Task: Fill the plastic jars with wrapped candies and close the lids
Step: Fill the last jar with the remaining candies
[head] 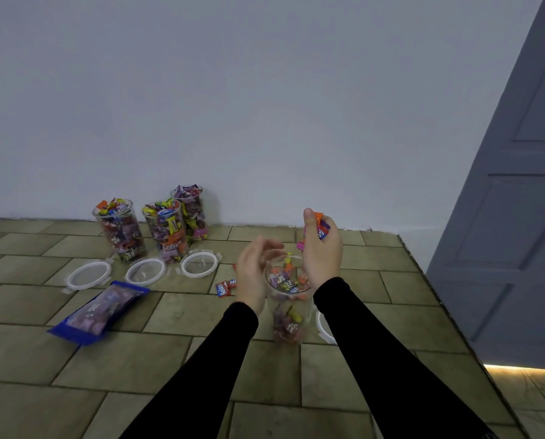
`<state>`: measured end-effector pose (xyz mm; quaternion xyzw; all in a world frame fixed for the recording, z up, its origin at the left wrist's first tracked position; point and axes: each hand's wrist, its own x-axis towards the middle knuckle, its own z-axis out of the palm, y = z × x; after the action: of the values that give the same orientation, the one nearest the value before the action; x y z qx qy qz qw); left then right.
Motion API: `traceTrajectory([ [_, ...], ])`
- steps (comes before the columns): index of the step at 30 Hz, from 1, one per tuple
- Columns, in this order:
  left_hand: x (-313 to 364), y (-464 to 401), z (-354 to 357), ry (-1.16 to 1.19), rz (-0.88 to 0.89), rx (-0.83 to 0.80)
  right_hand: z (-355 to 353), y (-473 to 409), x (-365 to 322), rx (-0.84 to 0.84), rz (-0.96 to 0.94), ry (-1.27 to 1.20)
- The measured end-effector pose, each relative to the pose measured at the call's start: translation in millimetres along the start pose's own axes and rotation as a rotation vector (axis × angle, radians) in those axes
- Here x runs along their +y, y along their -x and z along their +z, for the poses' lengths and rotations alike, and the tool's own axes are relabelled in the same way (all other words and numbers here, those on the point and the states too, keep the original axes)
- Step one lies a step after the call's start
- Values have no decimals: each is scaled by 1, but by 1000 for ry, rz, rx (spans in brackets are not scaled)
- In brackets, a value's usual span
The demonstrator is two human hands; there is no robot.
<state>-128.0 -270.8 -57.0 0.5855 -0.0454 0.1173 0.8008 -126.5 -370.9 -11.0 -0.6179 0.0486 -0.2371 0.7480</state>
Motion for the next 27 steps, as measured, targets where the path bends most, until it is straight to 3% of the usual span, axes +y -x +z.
traceTrajectory([
  [6, -27, 13, -1, 38, -395, -108, 1, 2, -4, -12, 15, 7],
  [15, -28, 13, 1, 93, -372, -23, -2, 3, -2, -163, 56, -66],
  [23, -31, 10, 2, 104, -390, -16, -7, 12, -9, -288, 43, -97],
  [27, -31, 9, 0, 83, -391, -59, -8, 13, -11, -373, 128, -129],
])
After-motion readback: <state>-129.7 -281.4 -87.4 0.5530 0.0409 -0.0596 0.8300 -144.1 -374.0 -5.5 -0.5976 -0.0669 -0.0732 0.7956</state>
